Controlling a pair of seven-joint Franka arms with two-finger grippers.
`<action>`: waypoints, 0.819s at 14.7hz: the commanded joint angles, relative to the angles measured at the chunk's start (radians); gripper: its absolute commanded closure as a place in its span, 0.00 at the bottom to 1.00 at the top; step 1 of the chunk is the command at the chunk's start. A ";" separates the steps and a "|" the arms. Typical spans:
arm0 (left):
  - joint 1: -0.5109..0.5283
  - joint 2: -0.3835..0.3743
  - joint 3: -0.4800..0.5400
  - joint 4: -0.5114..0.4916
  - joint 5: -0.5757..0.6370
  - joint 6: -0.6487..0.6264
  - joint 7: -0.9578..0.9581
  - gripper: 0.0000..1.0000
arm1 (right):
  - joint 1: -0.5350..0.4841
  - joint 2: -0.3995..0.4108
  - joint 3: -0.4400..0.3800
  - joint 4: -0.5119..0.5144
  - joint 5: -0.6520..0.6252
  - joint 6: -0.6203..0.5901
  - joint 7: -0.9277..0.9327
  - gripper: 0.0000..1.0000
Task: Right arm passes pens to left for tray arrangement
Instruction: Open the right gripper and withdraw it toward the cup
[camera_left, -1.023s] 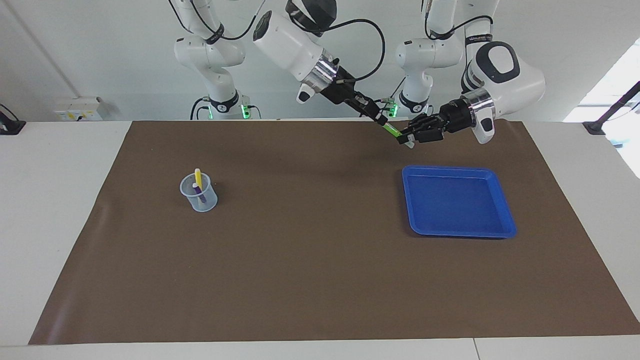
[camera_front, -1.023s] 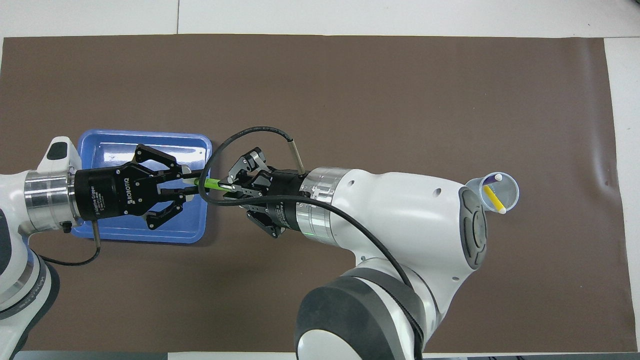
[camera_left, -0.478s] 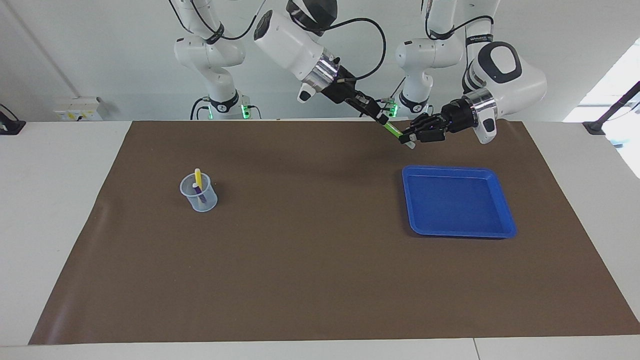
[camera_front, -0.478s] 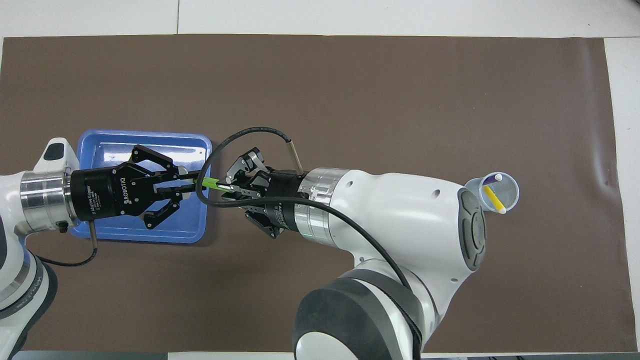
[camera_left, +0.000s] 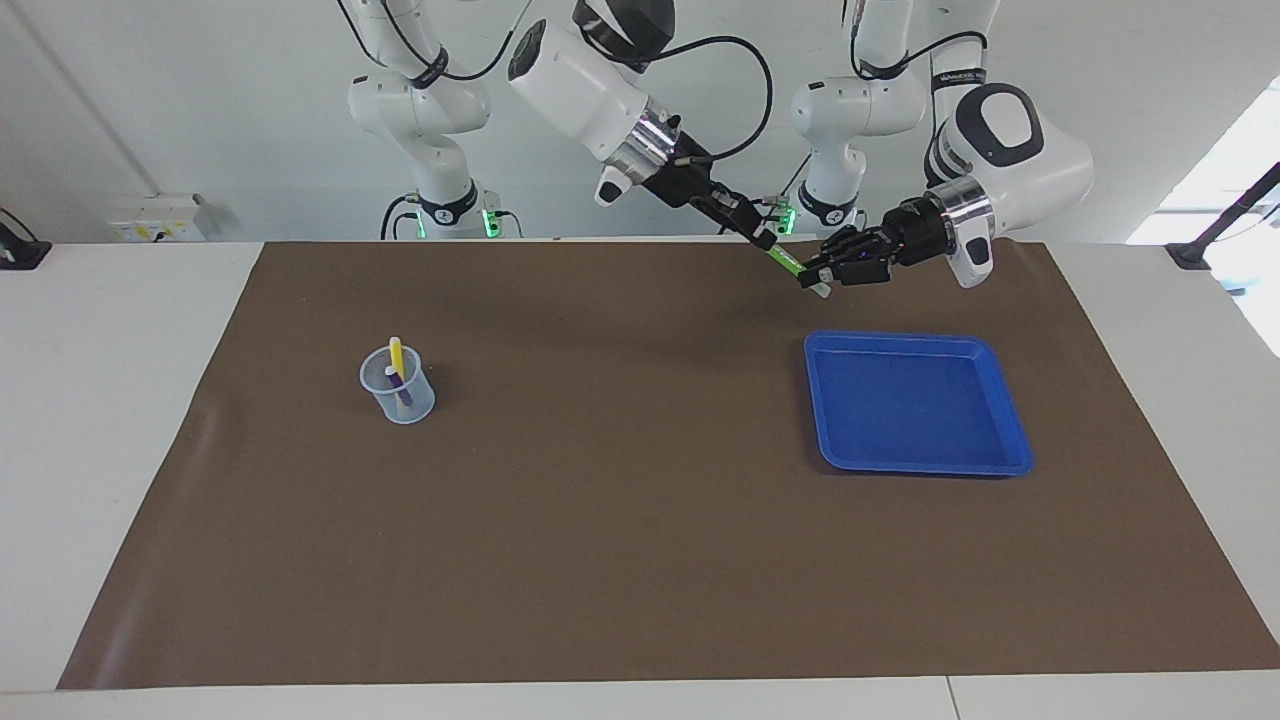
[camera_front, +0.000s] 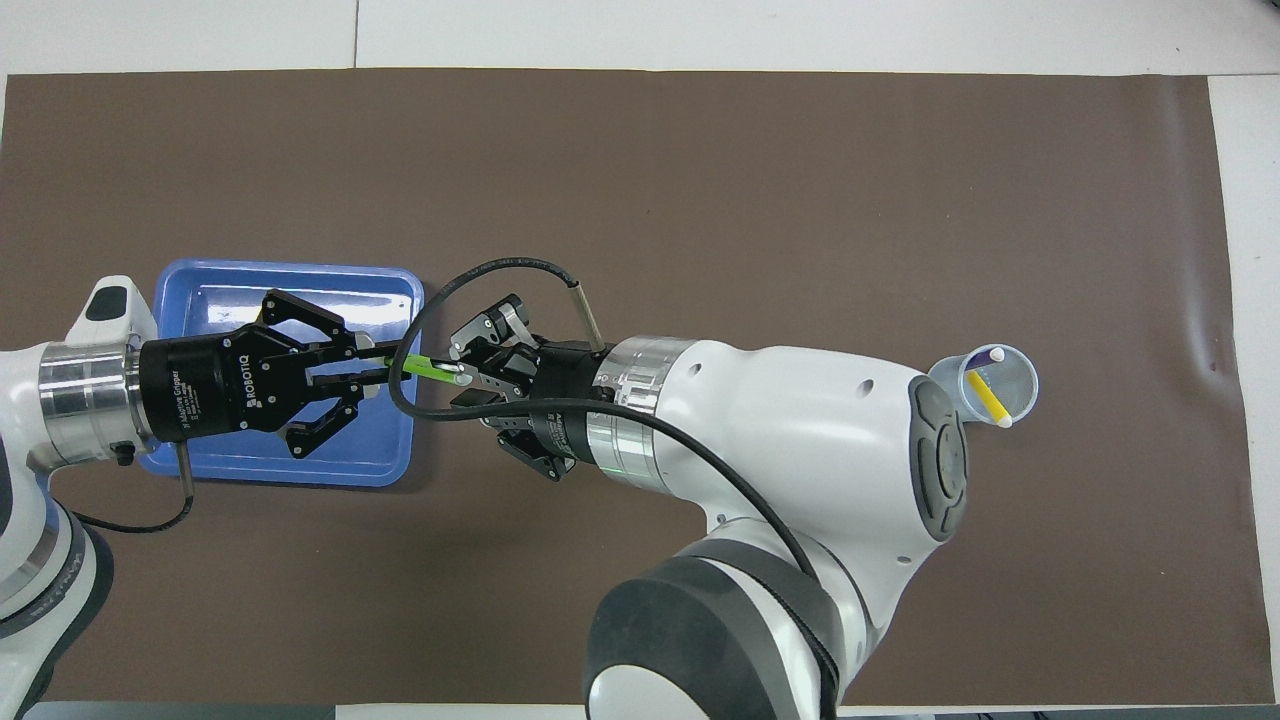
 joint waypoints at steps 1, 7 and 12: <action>0.010 -0.009 0.002 0.013 0.010 -0.002 -0.004 1.00 | -0.015 -0.033 -0.008 -0.037 -0.079 -0.013 -0.002 0.00; -0.001 0.083 -0.001 0.133 0.268 0.052 0.015 1.00 | -0.017 -0.118 -0.142 -0.096 -0.196 -0.178 -0.177 0.00; -0.004 0.235 -0.003 0.312 0.529 0.038 0.088 1.00 | -0.017 -0.158 -0.282 -0.131 -0.402 -0.356 -0.447 0.00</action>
